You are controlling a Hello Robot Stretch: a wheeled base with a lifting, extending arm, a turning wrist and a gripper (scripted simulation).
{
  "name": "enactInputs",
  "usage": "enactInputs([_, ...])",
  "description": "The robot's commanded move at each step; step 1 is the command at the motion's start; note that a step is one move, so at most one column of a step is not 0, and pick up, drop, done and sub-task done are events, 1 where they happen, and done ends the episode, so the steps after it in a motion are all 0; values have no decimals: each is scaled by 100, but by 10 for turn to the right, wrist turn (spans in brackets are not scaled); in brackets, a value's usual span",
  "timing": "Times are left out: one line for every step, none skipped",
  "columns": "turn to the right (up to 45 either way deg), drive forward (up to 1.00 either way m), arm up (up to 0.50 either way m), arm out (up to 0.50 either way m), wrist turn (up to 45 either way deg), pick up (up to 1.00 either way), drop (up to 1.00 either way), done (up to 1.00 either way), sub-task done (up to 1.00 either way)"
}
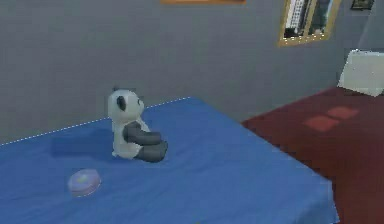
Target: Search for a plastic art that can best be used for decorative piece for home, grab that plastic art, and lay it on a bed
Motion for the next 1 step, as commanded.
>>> enactInputs([-450, 0, 0, 0, 0, 0, 0, 0, 0])
